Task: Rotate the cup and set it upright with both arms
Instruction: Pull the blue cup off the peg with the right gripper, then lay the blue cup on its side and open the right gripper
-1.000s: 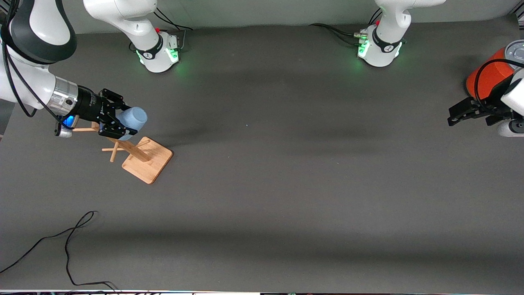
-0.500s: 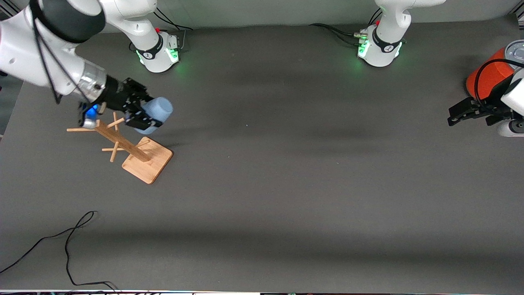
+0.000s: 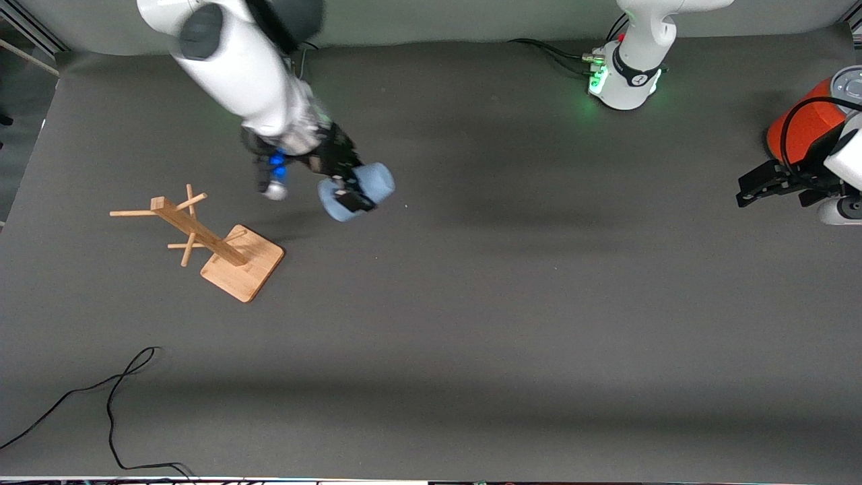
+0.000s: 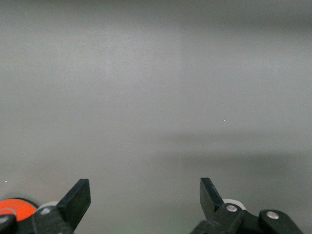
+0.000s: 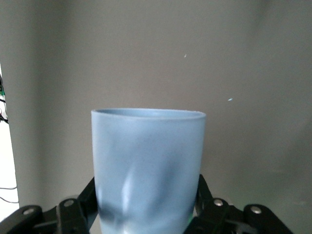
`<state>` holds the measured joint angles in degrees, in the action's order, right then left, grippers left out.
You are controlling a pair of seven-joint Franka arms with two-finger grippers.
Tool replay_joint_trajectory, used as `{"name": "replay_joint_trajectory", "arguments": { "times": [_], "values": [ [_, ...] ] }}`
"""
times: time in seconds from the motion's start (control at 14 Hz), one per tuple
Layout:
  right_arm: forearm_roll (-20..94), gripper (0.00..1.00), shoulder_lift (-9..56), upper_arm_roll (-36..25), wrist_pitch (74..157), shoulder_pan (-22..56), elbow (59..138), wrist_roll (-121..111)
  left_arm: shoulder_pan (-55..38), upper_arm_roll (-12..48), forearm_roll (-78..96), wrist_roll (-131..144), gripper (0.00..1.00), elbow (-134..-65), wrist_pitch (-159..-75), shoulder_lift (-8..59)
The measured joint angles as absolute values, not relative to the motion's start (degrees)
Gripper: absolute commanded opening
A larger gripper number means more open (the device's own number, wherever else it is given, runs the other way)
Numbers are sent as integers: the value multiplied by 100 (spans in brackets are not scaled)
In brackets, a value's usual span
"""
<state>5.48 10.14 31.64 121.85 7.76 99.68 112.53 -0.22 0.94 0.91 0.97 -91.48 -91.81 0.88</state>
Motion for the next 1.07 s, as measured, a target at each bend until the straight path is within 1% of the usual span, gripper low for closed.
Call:
{"name": "replay_joint_trajectory", "arguments": {
  "times": [0.14, 0.43, 0.64, 0.79, 1.07],
  "values": [
    [-258, 63, 1643, 3331, 12399, 1041, 9750, 12094, -22, 95, 91, 97, 100, -9147, -9182, 88],
    [-1056, 63, 2632, 3345, 12657, 1592, 9667, 13303, -22, 94, 91, 97, 100, -9143, -9184, 88],
    [-2035, 63, 3342, 3346, 12958, 1993, 9652, 14512, -22, 96, 91, 97, 100, -9139, -9184, 88],
    [-2562, 63, 3731, 3343, 13025, 2239, 9636, 15111, -22, 95, 91, 97, 100, -9137, -9183, 88],
    [-3011, 63, 4299, 3339, 13031, 2537, 9593, 15591, -23, 96, 92, 98, 100, -9137, -9179, 88]
  ]
}}
